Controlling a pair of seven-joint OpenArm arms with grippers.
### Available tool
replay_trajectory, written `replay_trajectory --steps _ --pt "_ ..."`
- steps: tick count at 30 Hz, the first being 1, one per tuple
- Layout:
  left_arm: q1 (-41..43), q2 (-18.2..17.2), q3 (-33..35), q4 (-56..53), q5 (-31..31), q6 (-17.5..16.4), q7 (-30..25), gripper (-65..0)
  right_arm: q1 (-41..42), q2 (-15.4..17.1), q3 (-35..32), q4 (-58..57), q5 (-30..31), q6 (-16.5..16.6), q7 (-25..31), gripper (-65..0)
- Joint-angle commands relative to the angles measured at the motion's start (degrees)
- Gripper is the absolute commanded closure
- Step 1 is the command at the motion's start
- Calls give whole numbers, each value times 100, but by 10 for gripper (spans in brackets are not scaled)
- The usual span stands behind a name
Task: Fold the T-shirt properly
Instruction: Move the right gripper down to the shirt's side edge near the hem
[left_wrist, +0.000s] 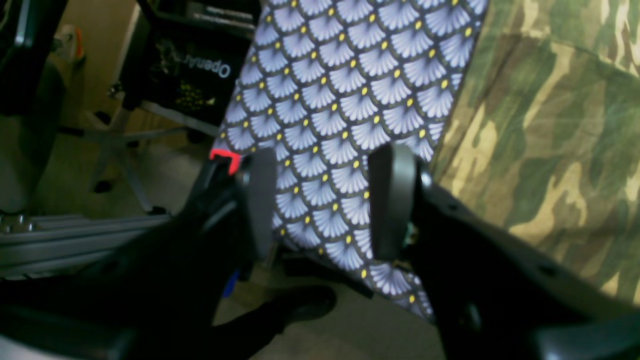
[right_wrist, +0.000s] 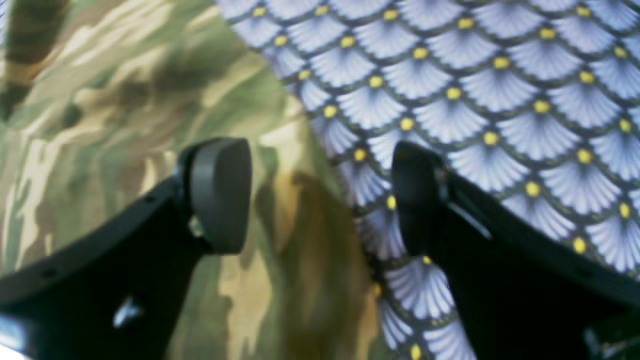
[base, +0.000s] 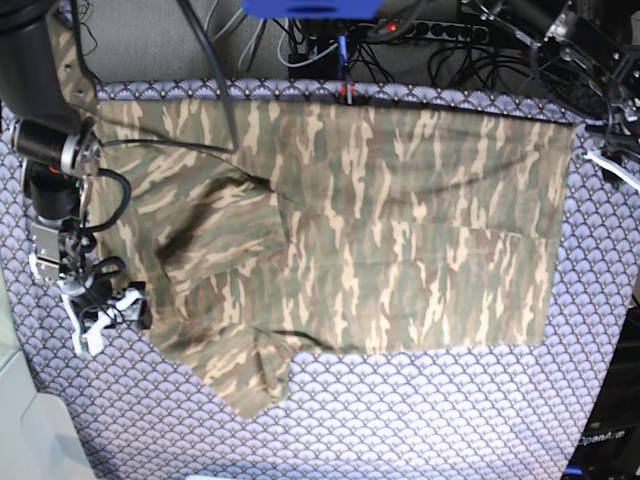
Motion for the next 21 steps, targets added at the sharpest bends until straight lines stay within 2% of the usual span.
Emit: replay_trajectory --steps 1,11,13,15,21 --pt "-40 -69 -13 97 -39 29 -98 -293 176 73 -2 86 86 -17 169 -442" --pt "-31 -69 -31 115 -39 29 -98 -293 -35 38 -11 86 77 -17 161 -437" --pt "-31 -69 -31 124 -39 29 -98 -293 -44 38 -11 86 77 -17 161 -412" --pt "-31 -69 -40 124 -39 29 -98 -293 -44 38 -11 86 77 -17 161 -352" --pt "-40 -69 -5 124 -39 29 -107 -293 -44 38 -11 130 77 -17 161 -105"
